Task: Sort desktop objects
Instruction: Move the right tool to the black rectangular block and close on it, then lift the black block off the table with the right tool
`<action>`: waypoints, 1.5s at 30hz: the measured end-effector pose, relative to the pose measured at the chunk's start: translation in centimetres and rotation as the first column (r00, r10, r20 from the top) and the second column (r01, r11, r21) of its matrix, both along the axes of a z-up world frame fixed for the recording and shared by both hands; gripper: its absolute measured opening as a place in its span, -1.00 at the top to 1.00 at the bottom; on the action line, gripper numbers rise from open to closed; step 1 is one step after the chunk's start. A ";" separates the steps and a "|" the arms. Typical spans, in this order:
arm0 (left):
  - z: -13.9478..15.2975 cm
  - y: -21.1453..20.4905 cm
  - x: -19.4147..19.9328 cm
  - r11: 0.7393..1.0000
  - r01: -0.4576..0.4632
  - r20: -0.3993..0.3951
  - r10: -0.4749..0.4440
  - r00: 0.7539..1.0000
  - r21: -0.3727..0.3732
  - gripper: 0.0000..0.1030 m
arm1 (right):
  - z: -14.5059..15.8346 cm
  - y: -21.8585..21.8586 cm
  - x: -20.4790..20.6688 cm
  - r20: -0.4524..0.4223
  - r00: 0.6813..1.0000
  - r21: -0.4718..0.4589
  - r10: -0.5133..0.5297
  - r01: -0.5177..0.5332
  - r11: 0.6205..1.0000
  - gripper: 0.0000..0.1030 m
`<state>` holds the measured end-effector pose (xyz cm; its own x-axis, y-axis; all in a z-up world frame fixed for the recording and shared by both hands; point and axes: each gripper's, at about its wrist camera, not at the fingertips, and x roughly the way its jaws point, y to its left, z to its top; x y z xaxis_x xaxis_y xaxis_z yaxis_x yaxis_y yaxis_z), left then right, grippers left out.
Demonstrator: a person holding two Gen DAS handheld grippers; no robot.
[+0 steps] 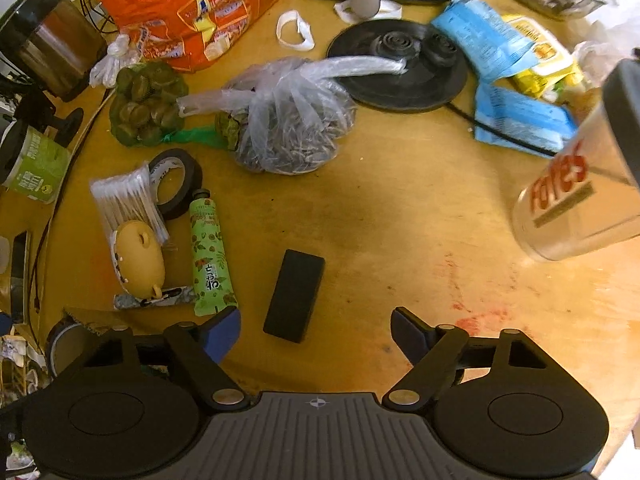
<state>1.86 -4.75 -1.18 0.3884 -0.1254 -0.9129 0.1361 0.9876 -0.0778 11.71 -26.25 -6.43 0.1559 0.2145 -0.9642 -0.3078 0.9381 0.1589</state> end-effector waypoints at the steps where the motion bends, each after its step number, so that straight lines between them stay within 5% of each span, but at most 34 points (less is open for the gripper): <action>1: 0.0 0.0 0.1 1.000 -0.003 -0.002 0.003 1.000 0.012 -1.00 | -0.4 0.2 0.1 -0.006 1.000 -0.001 0.001 -0.001 1.000 -0.55; 16: -0.2 0.8 0.4 1.000 -0.025 -0.021 0.025 0.999 0.019 -0.99 | -2.6 2.0 1.1 -0.037 0.999 -0.013 0.014 -0.014 1.000 -0.51; 28: -0.2 1.5 0.1 0.999 -0.046 -0.031 0.046 0.998 -0.005 -0.99 | -5.6 4.2 1.5 -0.053 0.997 -0.077 0.059 -0.063 0.995 -0.22; 42: -0.2 1.2 -0.3 1.000 -0.029 -0.041 0.028 0.999 -0.011 -0.99 | -5.7 4.9 1.0 -0.012 0.994 -0.129 0.110 -0.111 0.985 -0.13; 45: -0.1 1.3 -0.3 1.000 -0.029 -0.041 0.028 0.999 -0.011 -0.99 | -5.5 4.9 0.9 0.010 0.993 -0.153 0.120 -0.117 0.981 0.26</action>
<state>1.54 -3.48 -1.32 0.3539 -0.1257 -0.9268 0.1041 0.9901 -0.0945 12.61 -21.39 -11.95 0.1567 0.0834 -0.9841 -0.4202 0.9074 0.0100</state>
